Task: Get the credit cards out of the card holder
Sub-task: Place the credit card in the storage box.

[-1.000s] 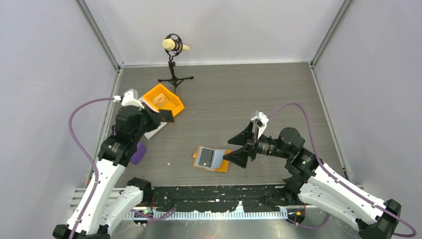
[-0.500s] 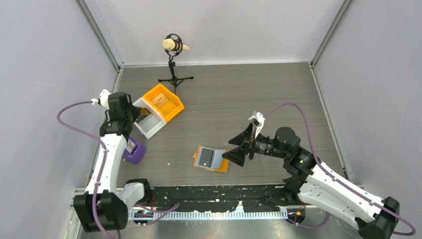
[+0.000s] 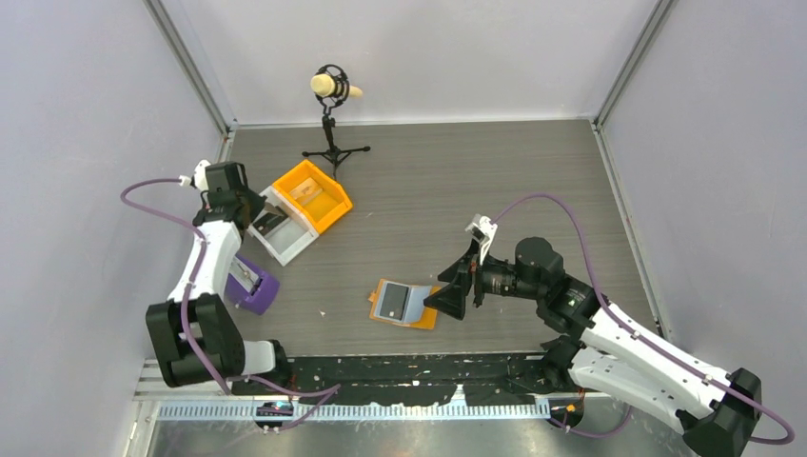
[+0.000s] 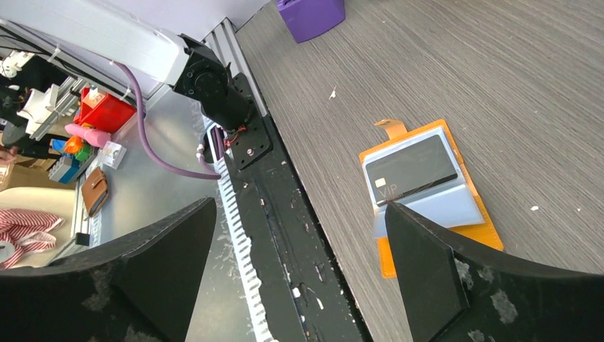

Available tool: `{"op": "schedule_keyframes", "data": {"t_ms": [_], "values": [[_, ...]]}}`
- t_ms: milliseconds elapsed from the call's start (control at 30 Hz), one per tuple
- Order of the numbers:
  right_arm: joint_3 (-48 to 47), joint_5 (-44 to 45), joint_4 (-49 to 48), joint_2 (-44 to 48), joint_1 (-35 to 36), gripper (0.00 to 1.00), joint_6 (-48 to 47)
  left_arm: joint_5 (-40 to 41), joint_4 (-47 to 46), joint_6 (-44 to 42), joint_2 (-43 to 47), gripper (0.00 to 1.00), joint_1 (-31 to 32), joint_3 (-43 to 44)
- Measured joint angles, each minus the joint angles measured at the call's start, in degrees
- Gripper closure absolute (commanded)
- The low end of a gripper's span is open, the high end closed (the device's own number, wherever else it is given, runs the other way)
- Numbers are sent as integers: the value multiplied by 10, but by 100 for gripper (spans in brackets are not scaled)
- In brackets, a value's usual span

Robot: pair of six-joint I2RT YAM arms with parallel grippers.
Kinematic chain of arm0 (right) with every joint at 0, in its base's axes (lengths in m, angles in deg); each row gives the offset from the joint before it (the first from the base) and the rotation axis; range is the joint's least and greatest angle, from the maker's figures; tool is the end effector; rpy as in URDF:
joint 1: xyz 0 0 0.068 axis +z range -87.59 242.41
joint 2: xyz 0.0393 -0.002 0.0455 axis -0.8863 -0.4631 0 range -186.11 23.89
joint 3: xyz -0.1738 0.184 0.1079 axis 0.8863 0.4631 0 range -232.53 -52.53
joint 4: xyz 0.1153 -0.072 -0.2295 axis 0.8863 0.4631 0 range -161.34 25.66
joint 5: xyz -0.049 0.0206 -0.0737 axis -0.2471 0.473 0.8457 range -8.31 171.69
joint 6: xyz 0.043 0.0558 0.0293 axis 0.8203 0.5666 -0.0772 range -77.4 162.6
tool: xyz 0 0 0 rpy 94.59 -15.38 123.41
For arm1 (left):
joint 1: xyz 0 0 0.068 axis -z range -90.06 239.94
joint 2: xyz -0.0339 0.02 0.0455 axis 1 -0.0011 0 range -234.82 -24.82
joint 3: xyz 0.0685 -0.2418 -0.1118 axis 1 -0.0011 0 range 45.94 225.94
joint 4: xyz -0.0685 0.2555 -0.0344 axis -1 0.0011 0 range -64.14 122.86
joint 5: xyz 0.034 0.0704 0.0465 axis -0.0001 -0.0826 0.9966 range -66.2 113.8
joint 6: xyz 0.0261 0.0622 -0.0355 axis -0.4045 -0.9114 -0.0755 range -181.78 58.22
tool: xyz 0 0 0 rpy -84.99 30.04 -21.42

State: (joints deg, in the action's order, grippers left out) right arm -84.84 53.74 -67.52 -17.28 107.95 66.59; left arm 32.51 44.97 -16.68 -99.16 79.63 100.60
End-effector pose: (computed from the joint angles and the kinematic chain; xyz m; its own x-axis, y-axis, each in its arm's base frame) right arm 0.1214 0.1670 0.2808 -0.5270 -0.0240 -0.8495 -0.8061 0.3308 0.4907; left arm 0.3049 0.0654 0.2556 -0.2275 -0.7530 -0.6174 -0.6434 0.5922 -0.4851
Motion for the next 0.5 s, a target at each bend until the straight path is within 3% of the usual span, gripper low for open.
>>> {"op": "schedule_keyframes", "data": {"t_ms": [500], "values": [[-31,-12,9,-70,-2,3,-2,-28,-15,-58,-113,100,-2,64]]}}
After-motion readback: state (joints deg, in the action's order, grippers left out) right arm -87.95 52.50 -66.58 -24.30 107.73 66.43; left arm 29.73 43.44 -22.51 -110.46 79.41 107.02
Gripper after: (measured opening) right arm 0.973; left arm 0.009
